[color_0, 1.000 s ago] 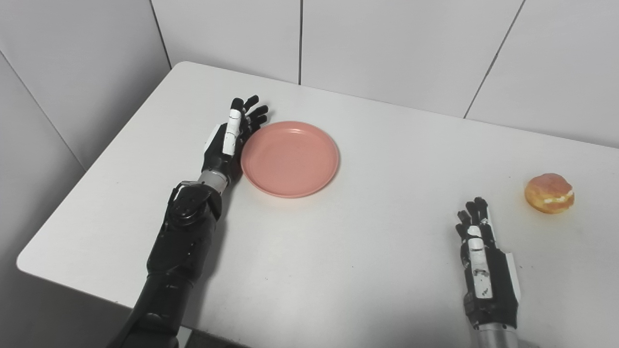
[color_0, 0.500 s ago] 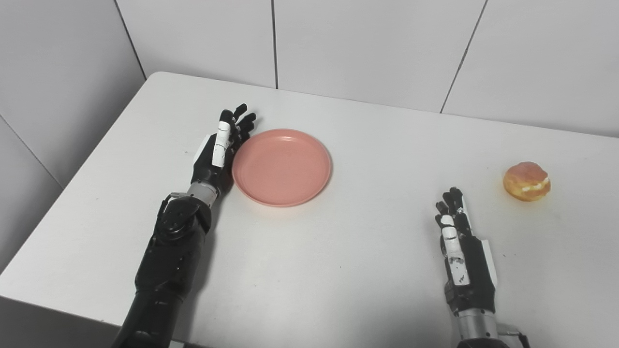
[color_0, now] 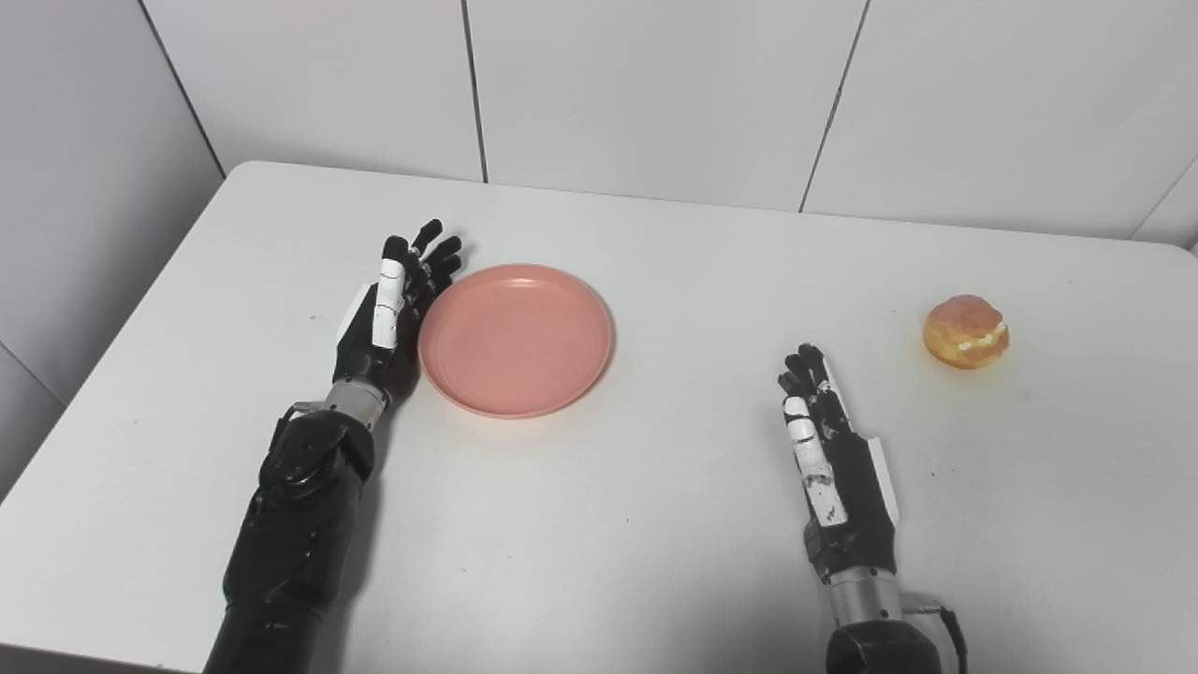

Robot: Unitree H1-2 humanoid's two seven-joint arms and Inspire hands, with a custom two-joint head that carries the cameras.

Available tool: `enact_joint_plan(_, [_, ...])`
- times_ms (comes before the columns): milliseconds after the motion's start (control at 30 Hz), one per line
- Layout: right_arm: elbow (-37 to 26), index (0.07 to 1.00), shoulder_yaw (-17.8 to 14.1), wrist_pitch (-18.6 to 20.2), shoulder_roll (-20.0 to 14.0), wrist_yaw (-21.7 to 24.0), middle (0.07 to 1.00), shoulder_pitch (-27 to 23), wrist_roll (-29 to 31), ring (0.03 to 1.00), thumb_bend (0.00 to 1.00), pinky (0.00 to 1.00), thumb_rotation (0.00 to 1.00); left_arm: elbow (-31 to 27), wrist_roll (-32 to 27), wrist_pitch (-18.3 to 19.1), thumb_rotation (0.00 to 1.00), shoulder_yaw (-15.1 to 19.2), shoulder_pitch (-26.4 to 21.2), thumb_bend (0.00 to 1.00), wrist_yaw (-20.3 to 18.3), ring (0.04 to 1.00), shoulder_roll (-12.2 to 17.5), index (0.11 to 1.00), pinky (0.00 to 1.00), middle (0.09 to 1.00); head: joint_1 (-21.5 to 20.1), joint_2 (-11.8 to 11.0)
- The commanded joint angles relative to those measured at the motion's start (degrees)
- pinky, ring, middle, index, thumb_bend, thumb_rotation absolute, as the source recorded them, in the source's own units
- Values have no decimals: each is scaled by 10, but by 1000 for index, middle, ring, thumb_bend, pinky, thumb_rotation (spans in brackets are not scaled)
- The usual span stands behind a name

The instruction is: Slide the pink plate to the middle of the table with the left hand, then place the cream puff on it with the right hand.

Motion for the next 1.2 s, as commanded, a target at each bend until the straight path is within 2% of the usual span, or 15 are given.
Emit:
enact_joint_plan(0, [9, 954, 5, -33, 6, -1, 953, -3, -6, 958, 664, 1000, 785, -4, 7, 33, 1000, -25, 14, 835, -23, 938, -17, 931, 994, 918, -2, 0])
enact_joint_plan(200, [-3, 977, 13, -20, -1, 0, 964, -3, -26, 975, 644, 1000, 852, -20, 3, 32, 1000, -36, 28, 818, -20, 935, -34, 930, 999, 916, 10, 3])
enact_joint_plan(500, [7, 964, 6, -27, 0, -2, 956, -9, -11, 966, 671, 1000, 811, -94, 18, 65, 1000, -54, 64, 793, 13, 931, -74, 926, 1000, 909, 13, 4])
enact_joint_plan(633, [8, 959, 2, -25, 4, -6, 955, -9, -4, 962, 669, 1000, 794, -110, 25, 69, 1000, -55, 76, 789, 15, 928, -87, 927, 1000, 908, 12, 3])
enact_joint_plan(900, [15, 961, -3, -25, 4, -5, 960, -14, -1, 958, 683, 1000, 771, -112, 33, 42, 1000, -67, 93, 759, -1, 953, -106, 941, 1000, 934, -6, -8])
enact_joint_plan(1167, [19, 958, -8, -29, 8, -15, 954, -17, -3, 954, 670, 998, 756, -130, 67, 11, 1000, -86, 118, 765, 7, 942, -122, 945, 1000, 931, -14, -13])
